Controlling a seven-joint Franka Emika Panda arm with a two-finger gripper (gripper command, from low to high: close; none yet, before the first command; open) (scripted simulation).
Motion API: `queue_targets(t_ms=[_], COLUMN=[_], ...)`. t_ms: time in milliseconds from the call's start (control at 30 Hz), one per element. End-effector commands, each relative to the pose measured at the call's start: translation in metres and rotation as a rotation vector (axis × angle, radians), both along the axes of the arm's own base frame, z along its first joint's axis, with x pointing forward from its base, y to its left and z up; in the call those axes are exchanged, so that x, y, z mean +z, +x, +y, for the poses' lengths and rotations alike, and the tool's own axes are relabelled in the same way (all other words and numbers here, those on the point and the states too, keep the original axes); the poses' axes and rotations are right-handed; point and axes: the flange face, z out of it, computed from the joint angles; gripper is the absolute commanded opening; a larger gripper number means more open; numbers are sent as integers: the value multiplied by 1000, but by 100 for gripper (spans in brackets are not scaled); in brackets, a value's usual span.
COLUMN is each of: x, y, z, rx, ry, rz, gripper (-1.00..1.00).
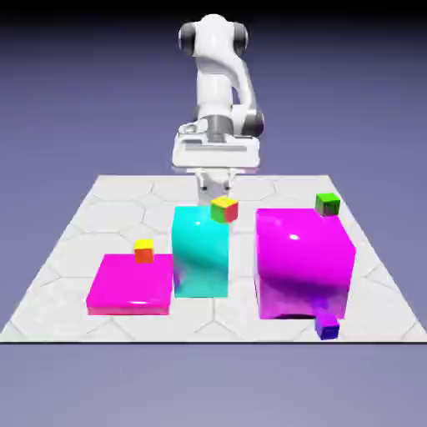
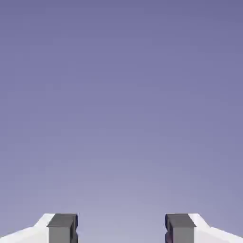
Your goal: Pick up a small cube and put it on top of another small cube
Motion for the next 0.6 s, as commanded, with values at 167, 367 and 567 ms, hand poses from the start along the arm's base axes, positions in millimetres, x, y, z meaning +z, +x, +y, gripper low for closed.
queue_targets(t_ms=[167, 367, 567], x=[-14, -41, -79], y=[61, 115, 158], z=[35, 78, 125], rx=[28, 52, 70], ry=[8, 9, 0], rz=[198, 396, 594], gripper=[0, 0, 0])
